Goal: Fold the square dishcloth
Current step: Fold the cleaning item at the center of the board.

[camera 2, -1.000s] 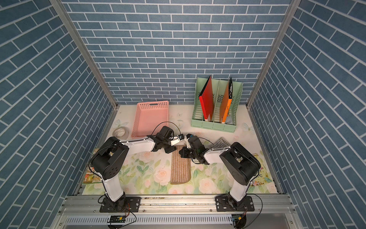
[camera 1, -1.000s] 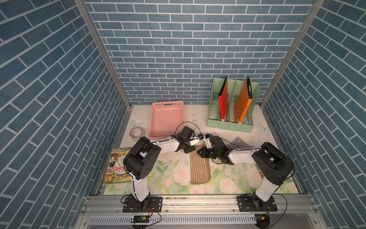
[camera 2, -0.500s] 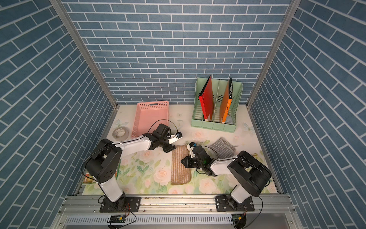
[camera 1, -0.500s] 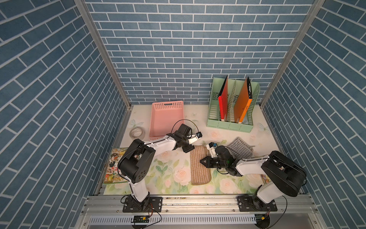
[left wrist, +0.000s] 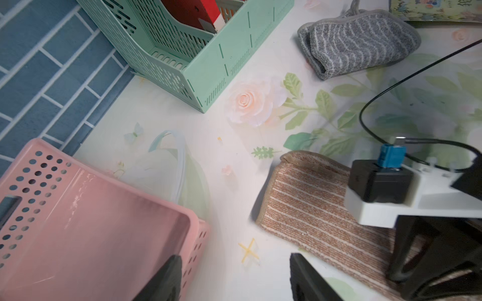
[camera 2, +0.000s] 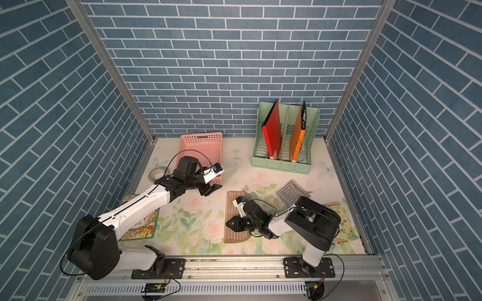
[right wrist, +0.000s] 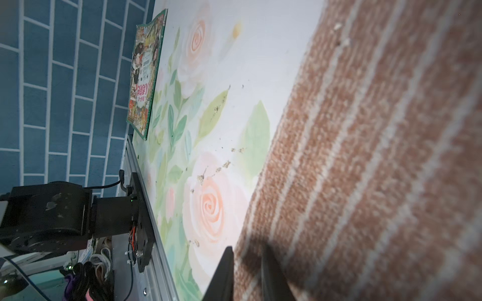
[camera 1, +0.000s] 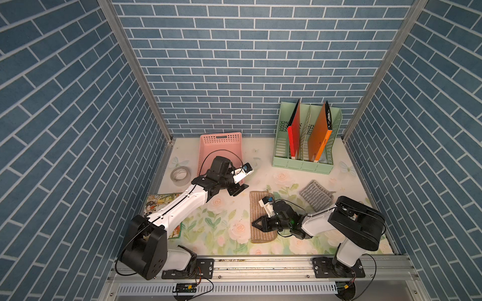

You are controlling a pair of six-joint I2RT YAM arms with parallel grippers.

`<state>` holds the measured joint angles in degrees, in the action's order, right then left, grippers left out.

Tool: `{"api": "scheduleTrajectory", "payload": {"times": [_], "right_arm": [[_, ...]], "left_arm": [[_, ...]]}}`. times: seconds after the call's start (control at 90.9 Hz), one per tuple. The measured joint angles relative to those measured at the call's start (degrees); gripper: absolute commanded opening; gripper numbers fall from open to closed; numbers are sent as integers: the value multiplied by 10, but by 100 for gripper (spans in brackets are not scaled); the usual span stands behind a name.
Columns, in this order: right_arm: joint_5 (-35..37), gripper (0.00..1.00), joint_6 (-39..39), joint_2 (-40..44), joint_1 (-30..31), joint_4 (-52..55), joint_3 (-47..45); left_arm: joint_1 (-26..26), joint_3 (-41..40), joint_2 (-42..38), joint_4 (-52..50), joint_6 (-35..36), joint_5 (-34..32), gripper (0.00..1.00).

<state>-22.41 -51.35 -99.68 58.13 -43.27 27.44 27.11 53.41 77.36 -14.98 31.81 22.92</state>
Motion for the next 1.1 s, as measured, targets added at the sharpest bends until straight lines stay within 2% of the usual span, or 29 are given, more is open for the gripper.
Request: {"api": "scheduleTrajectory", "payload": {"times": [0.154,0.363,0.495,0.66,0.858,0.979,1.1], "right_arm": [[1,32,-3,2,6,12,14],[28,40,8,138,12,92,-3],[36,40,8,163,17,99,-27],[49,41,6,140,20,116,-66],[45,42,6,133,7,129,-49],[46,44,13,179,-30,187,-30],[42,43,36,198,-83,232,25]], "left_arm": [[0,-28,-44,-30,10,16,72],[0,-61,-99,-67,38,30,71],[16,-97,-128,-85,56,36,67],[101,-162,-146,-86,67,17,64],[223,-202,-126,-64,66,-9,61],[282,-203,-94,-45,66,-31,60],[313,-203,-72,-30,67,-49,59]]}}
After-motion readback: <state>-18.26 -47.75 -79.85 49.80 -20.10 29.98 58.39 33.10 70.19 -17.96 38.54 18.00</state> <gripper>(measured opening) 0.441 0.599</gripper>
